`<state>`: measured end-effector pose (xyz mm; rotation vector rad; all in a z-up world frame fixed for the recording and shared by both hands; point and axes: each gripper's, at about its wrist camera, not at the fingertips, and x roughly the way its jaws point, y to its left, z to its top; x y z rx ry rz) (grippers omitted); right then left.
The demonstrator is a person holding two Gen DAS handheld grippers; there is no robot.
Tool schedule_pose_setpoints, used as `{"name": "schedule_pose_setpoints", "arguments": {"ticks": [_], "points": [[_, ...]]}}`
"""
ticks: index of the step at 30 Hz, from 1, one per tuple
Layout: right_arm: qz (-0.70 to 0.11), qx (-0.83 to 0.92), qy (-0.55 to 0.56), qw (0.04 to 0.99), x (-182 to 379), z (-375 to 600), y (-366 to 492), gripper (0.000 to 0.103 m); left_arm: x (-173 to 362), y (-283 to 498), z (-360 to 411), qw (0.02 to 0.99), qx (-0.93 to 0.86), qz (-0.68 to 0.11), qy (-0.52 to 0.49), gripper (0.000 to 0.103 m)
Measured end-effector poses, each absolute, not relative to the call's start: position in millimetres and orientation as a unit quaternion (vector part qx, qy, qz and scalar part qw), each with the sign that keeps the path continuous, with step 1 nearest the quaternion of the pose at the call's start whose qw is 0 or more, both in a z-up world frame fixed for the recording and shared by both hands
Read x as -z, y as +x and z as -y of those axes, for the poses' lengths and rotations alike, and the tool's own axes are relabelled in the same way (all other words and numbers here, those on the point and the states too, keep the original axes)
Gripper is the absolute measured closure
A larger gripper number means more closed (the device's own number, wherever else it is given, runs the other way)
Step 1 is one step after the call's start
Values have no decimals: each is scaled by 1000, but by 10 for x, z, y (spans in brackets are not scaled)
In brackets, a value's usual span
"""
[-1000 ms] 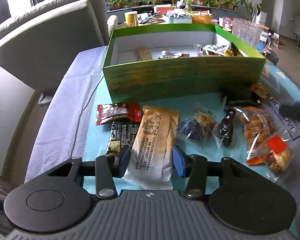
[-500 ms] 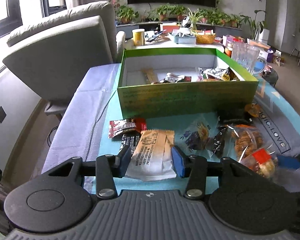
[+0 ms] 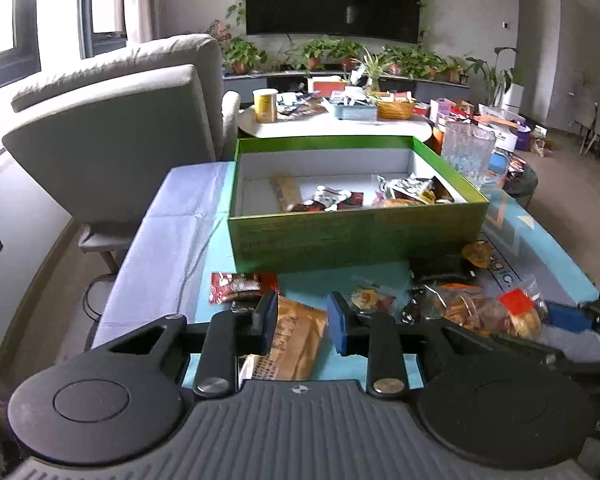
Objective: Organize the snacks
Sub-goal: 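Grasp the clear bag with a round cake with the right tool, then carry the tan bar with the left tool while the right carries the cake bag over the box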
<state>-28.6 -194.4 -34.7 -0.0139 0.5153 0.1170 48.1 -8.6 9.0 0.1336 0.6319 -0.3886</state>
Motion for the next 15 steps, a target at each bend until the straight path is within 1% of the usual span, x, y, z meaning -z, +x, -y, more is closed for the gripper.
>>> {"name": "schedule_pose_setpoints", "arguments": {"ticks": [1,2,3,5,11,15], "points": [[-252,-57,-5,966,335,1960,-284,56,-67,492,92,927,190,-316,66,75],[-250,-55,-3,967,329,1975,-285,56,-34,507,94,924,188,-325,66,66],[-249,-52,-1,967,327,1993,-280,56,7,527,93,922,184,-334,66,55],[-248,-49,4,967,327,2031,-271,56,92,547,99,919,174,-346,72,48],[-250,-48,17,967,330,2087,-271,56,382,606,141,899,164,-393,103,48],[-251,-50,23,966,336,2109,-256,56,471,597,181,899,161,-386,128,48]]}}
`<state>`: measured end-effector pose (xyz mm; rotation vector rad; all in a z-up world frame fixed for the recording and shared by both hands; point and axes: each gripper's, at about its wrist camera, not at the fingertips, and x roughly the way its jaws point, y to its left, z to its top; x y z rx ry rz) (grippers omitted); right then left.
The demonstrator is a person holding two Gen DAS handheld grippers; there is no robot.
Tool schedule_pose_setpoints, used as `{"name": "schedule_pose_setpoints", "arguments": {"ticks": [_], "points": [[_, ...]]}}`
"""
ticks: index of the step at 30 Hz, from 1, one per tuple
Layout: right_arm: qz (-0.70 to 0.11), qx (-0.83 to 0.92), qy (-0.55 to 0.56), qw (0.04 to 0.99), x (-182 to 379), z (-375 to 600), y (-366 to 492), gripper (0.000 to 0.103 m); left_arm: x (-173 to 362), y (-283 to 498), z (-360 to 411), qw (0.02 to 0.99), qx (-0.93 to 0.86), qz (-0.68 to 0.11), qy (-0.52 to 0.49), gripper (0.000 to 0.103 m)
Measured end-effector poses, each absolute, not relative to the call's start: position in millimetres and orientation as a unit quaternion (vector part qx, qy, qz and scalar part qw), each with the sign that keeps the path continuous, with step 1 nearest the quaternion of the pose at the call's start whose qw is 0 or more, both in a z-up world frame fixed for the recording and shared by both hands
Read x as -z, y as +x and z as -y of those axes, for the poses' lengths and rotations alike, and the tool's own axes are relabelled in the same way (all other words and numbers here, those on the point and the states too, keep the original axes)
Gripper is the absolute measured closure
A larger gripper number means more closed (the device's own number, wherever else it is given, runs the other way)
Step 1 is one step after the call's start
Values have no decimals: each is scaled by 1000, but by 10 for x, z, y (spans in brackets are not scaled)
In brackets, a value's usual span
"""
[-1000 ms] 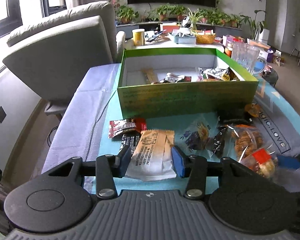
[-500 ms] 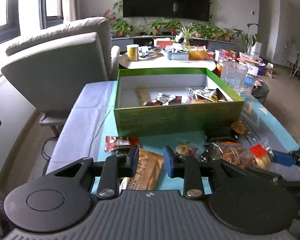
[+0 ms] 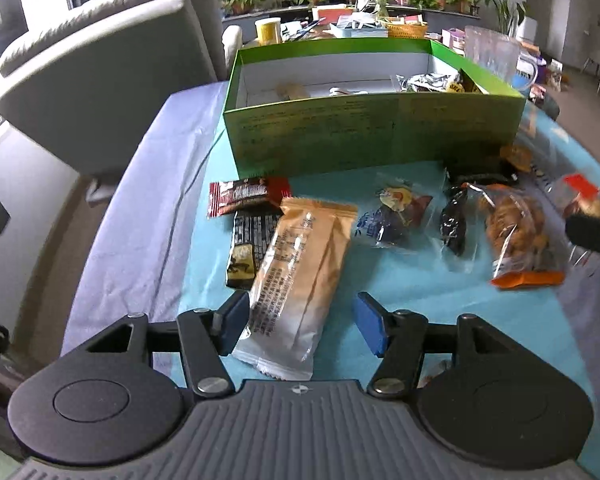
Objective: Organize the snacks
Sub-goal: 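Carry the tan bar with the left tool while the right carries the cake bag over the box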
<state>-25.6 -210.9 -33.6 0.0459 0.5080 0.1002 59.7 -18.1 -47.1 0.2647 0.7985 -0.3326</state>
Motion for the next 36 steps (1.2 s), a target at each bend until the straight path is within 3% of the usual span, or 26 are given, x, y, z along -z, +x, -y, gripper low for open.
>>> {"name": "schedule_pose_setpoints", "arguments": {"ticks": [3,7,11,16,17,21,36], "points": [[-251,-51,24,966,330,2114,-255,56,459,603,165,902,164,-382,121,55],[-247,-52,24,967,315,2123,-273,56,386,629,94,902,166,-383,107,56],[-247,-51,25,967,309,2136,-268,56,383,640,138,900,165,-375,151,40],[-248,-59,28,967,307,2121,-273,56,486,675,198,894,183,-361,192,37],[-248,-59,28,967,304,2117,-271,56,478,693,184,893,185,-366,183,38],[-248,-59,28,967,299,2117,-270,56,470,765,90,887,217,-389,117,60],[-214,-54,28,975,116,2154,-144,56,-159,596,184,923,225,-298,89,62]]}}
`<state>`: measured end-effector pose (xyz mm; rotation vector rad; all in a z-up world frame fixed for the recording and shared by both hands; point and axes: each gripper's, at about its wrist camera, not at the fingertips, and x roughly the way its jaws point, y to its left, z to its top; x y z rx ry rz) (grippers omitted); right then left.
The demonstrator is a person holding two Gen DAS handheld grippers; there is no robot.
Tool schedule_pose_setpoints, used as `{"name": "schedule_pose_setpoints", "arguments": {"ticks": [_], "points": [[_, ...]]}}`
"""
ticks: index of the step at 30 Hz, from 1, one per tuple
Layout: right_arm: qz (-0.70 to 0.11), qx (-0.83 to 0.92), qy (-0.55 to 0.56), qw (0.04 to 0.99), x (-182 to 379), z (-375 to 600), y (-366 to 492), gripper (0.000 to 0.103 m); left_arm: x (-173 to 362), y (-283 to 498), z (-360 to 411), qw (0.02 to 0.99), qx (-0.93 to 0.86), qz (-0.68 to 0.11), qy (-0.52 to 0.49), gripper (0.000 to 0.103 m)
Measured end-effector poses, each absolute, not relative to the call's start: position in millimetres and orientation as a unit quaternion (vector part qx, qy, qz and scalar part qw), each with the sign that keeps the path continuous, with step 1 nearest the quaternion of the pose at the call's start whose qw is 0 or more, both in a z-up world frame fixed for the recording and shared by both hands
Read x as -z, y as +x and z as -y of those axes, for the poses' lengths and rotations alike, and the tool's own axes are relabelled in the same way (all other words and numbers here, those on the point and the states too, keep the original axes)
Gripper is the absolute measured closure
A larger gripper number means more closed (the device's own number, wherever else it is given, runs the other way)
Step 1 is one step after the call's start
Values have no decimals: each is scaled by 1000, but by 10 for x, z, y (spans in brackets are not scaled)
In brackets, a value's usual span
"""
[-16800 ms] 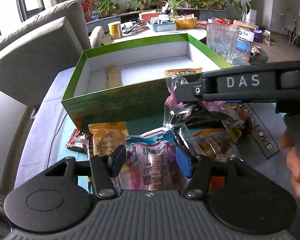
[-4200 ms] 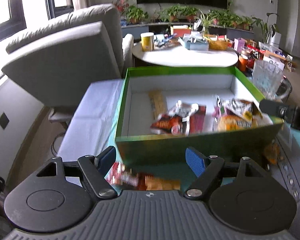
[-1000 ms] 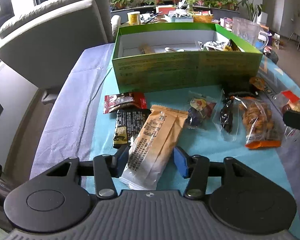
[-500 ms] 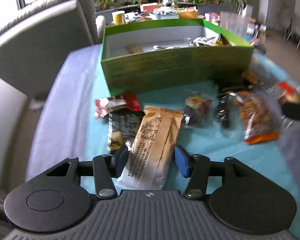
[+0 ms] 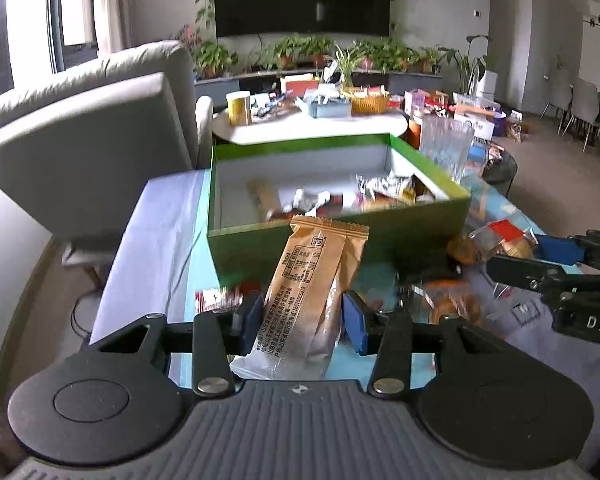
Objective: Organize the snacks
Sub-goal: 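Carry the tan bar with the left tool while the right carries the cake bag over the box, then release the tan bar from the left tool while the right releases the cake bag into the box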
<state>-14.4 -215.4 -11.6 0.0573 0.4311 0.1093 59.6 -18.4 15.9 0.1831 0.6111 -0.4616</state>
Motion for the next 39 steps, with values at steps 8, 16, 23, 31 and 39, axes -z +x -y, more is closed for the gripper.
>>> {"name": "schedule_pose_setpoints", "arguments": {"ticks": [8,16,23,31,39], "points": [[-197,-55,40,978,-36,2219,139,56,-355,822,343,933,220,-270,89,62],[-190,-40,37,980,-101,2292,506,56,-394,1103,519,934,223,-264,91,62],[-201,-10,50,978,-95,2402,883,56,-329,1368,690,935,215,-268,90,62],[-208,-3,54,977,-63,2439,1159,56,-283,1652,804,937,205,-267,91,64],[-220,-2,58,974,6,2499,1373,56,-213,1912,817,937,198,-274,90,64]]}}
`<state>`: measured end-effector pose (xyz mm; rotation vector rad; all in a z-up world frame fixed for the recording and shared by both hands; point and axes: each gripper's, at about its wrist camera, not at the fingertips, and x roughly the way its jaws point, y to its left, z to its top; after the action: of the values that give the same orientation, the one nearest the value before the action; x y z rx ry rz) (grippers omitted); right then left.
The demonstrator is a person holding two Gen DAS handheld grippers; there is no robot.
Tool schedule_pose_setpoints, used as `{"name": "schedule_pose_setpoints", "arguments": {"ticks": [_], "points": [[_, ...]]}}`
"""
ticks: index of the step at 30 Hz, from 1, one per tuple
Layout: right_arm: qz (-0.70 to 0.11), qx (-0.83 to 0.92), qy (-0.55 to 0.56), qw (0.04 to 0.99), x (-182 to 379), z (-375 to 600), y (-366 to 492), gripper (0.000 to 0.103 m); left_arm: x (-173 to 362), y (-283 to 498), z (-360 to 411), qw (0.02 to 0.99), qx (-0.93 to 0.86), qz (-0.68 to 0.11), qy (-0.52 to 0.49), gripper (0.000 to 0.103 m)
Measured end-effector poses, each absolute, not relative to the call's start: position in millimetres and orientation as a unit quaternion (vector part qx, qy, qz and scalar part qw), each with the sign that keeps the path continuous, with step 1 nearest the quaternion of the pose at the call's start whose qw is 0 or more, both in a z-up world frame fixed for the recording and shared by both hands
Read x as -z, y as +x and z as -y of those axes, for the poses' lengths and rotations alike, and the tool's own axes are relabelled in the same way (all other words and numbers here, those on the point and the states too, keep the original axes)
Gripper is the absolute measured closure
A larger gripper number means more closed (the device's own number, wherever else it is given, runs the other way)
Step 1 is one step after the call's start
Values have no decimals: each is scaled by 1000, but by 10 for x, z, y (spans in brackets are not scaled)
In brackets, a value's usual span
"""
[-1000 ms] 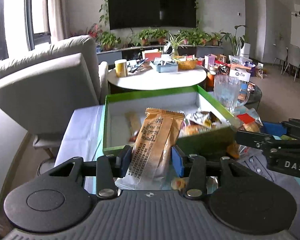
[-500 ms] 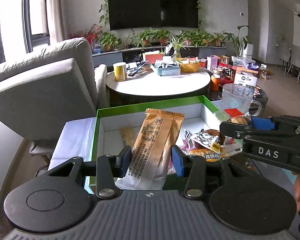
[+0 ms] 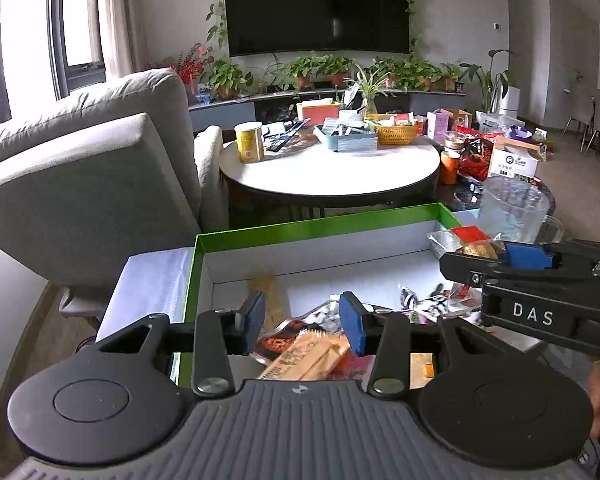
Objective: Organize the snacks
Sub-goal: 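Release the tan bar from the left tool while the right releases the cake bag into the box, then move both tools back from the box to the snack pile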
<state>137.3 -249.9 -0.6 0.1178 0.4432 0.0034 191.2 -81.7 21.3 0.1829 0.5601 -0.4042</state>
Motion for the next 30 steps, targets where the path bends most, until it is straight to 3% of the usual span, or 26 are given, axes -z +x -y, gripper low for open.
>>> {"name": "schedule_pose_setpoints", "arguments": {"ticks": [13,30], "points": [[-240,-2,59,969,117,2517,1646,56,-59,2110,750,931,189,-301,85,64],[-212,22,79,974,9,2585,1374,55,-75,1745,302,933,154,-316,80,58]]}}
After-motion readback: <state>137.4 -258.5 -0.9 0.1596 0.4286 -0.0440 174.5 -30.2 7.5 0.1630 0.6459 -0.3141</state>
